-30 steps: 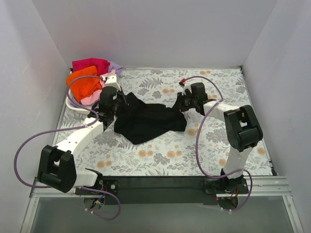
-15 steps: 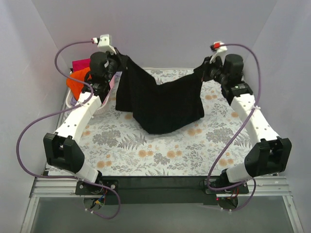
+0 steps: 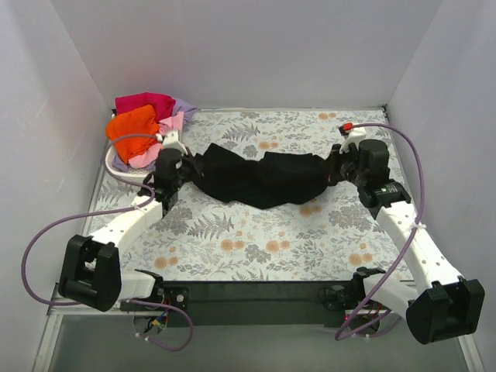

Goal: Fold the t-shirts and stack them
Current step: Flatten the tshirt out

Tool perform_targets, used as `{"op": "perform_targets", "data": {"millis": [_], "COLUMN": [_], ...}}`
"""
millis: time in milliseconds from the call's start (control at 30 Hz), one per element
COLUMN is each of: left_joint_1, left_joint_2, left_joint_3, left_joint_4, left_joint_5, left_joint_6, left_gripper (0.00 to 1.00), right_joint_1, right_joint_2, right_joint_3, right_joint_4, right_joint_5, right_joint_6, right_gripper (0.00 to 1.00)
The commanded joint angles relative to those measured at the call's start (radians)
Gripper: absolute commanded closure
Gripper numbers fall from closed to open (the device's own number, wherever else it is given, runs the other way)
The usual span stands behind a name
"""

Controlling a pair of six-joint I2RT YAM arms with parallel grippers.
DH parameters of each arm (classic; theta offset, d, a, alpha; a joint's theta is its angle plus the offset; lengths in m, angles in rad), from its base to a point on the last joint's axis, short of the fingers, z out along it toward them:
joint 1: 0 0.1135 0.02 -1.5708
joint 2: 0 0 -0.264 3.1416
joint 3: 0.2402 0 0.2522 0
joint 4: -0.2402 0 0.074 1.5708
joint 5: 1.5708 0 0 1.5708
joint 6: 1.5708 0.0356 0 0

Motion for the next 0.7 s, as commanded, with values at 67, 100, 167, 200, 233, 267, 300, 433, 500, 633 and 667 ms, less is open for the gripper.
{"op": "perform_targets", "data": {"millis": [67,100,167,200,233,267,300,433,500,633,667], "left_joint_1": [-0.068,-0.080,-0.085,-0.086,-0.086,-0.086,-0.086,-0.088,-0.086,-0.085,-0.085], "left_joint_2": [0.033,0.038,0.018,-0.011,-0.023,-0.032,-0.037,0.009,0.056,0.130,0.150], "left_joint_3": [-0.150,-0.154,-0.168,-0.174,-0.173,-0.165,-0.161,-0.122,-0.093,-0.053,-0.049], "left_joint_4": [-0.086,-0.105,-0.130,-0.125,-0.125,-0.123,-0.122,-0.088,-0.084,-0.079,-0.077], "left_joint_5": [-0.140,-0.158,-0.194,-0.201,-0.223,-0.233,-0.240,-0.252,-0.252,-0.263,-0.257], "left_joint_6": [-0.101,-0.102,-0.113,-0.119,-0.118,-0.115,-0.113,-0.110,-0.108,-0.099,-0.098], "left_gripper": [1.00,0.96,0.61,0.49,0.34,0.30,0.29,0.27,0.27,0.27,0.27], "right_joint_1": [0.018,0.018,0.019,0.019,0.018,0.018,0.019,0.021,0.019,0.021,0.021], "right_joint_2": [0.004,-0.025,-0.054,-0.067,-0.065,-0.056,-0.021,0.118,0.207,0.353,0.381], "right_joint_3": [0.051,0.053,0.054,0.056,0.056,0.058,0.064,0.058,0.053,0.103,0.111], "right_joint_4": [-0.147,-0.150,-0.141,-0.132,-0.110,-0.098,-0.092,-0.015,0.041,0.078,0.084], "right_joint_5": [0.199,0.226,0.230,0.227,0.225,0.219,0.210,0.124,0.128,0.162,0.168], "right_joint_6": [0.002,0.002,0.000,0.000,0.000,-0.006,-0.006,-0.006,-0.006,-0.014,-0.014], "right_gripper": [0.95,0.73,0.53,0.40,0.28,0.24,0.21,0.22,0.22,0.22,0.23]}}
